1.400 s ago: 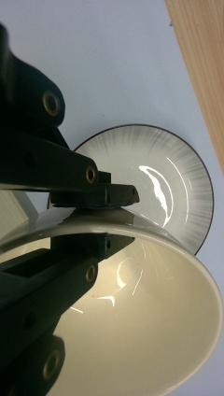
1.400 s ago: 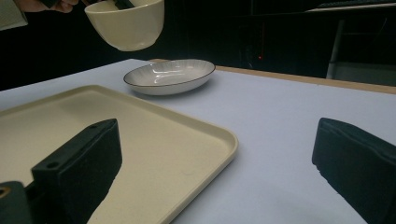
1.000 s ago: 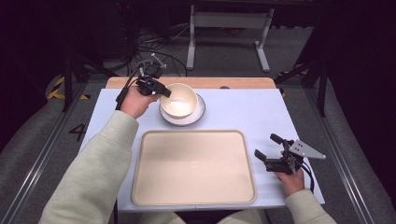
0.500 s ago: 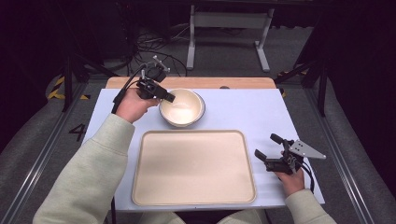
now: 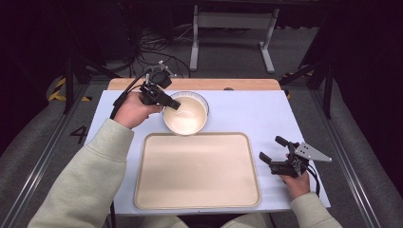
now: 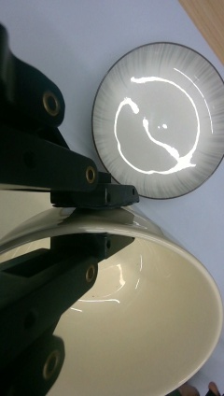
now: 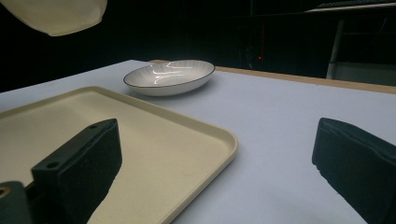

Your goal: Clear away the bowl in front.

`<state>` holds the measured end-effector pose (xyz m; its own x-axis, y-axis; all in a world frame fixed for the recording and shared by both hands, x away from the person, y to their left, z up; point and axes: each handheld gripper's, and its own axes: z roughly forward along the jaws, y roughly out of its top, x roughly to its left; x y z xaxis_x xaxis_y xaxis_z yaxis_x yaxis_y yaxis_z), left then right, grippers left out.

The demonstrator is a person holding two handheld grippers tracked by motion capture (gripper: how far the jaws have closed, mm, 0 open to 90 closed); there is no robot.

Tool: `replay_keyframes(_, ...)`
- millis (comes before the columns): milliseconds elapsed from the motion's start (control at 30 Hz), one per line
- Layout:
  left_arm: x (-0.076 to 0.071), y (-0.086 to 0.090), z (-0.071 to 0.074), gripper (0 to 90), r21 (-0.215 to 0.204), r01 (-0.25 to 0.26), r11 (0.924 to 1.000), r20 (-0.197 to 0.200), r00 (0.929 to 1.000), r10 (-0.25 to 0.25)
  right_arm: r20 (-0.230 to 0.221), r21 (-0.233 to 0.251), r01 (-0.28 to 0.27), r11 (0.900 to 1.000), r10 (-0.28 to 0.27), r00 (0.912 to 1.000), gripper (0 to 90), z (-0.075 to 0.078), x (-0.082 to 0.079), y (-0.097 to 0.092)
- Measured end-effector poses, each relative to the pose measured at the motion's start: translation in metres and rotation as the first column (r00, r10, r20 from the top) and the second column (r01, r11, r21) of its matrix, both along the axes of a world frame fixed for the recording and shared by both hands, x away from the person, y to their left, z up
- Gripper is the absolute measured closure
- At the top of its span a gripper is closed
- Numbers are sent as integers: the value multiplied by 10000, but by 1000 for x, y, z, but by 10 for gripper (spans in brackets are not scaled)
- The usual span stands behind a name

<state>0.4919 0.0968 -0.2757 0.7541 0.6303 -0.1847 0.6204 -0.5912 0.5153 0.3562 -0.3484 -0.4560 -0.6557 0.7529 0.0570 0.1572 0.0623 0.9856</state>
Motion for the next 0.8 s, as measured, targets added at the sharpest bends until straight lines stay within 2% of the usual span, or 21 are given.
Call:
replay_keyframes(333,-14,-10,-1,820,341,839,9959,70,9964,-842,0,-2,-6,10000,6,10000,17,0,0,0)
replay_keyframes(367,-17,-13,-1,820,410,1101,9931,109,9938,-1106,-5,-16,-11,10000,11,10000,17,0,0,0)
replay_keyframes(467,-21,-17,-1,820,451,1224,9915,79,9924,-1229,1,-16,-9,10000,9,10000,17,0,0,0)
replay_keyframes(600,-27,-23,-2,820,525,1565,9863,95,9875,-1572,1,-3,-13,10000,13,10000,17,0,0,0)
replay_keyframes(633,-28,-24,-2,820,569,1745,9830,109,9844,-1754,2,-3,-14,10000,14,10000,17,0,0,0)
replay_keyframes(800,-34,-30,-6,820,702,1982,9777,12,9801,-1987,-2,1,-19,10000,19,10000,17,0,0,0)
